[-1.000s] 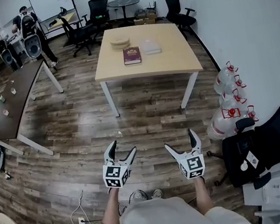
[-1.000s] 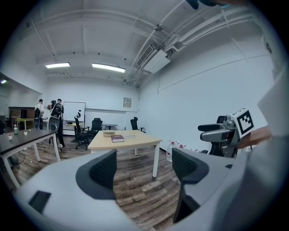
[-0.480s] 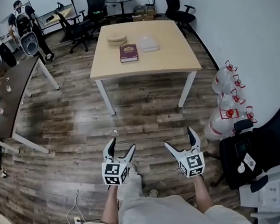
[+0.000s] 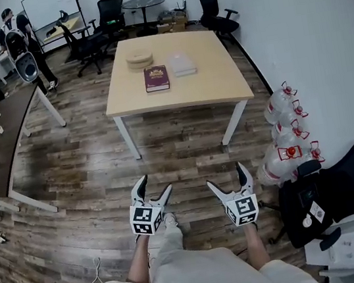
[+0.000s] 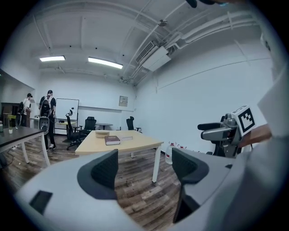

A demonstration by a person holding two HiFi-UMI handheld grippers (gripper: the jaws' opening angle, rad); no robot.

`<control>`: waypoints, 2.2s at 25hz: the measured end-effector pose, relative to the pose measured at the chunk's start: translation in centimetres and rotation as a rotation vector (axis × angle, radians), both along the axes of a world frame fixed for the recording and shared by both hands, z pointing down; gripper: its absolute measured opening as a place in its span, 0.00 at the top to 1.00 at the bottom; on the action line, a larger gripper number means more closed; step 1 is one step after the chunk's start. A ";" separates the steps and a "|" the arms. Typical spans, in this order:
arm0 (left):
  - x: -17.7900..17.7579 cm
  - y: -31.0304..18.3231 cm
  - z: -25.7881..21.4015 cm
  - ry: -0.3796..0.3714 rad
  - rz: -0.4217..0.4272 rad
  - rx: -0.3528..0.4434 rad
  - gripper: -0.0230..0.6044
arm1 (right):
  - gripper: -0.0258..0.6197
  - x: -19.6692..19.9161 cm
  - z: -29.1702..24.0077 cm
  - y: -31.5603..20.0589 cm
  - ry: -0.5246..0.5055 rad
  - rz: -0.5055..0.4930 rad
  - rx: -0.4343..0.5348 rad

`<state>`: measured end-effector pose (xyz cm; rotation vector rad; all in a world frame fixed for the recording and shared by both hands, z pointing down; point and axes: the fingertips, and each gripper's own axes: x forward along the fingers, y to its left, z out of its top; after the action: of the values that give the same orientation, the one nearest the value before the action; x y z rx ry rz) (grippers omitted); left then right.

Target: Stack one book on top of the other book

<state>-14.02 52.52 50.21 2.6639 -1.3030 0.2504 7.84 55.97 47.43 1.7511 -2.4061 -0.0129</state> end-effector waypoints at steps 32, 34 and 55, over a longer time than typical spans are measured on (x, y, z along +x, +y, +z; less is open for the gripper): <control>-3.1 -27.9 -0.1 0.004 0.092 -0.014 0.36 | 0.22 -3.1 0.4 -25.3 0.025 0.117 -0.022; -3.1 -28.4 0.1 0.000 0.091 -0.016 0.36 | 0.22 -3.0 0.7 -25.8 0.024 0.118 -0.027; 1.8 -40.0 1.2 -0.049 0.061 -0.040 0.39 | 0.25 1.4 2.2 -39.5 0.005 0.061 -0.056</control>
<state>-12.18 12.55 51.40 2.6828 -1.2186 0.3480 9.19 16.50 49.59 1.7960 -2.3251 0.0563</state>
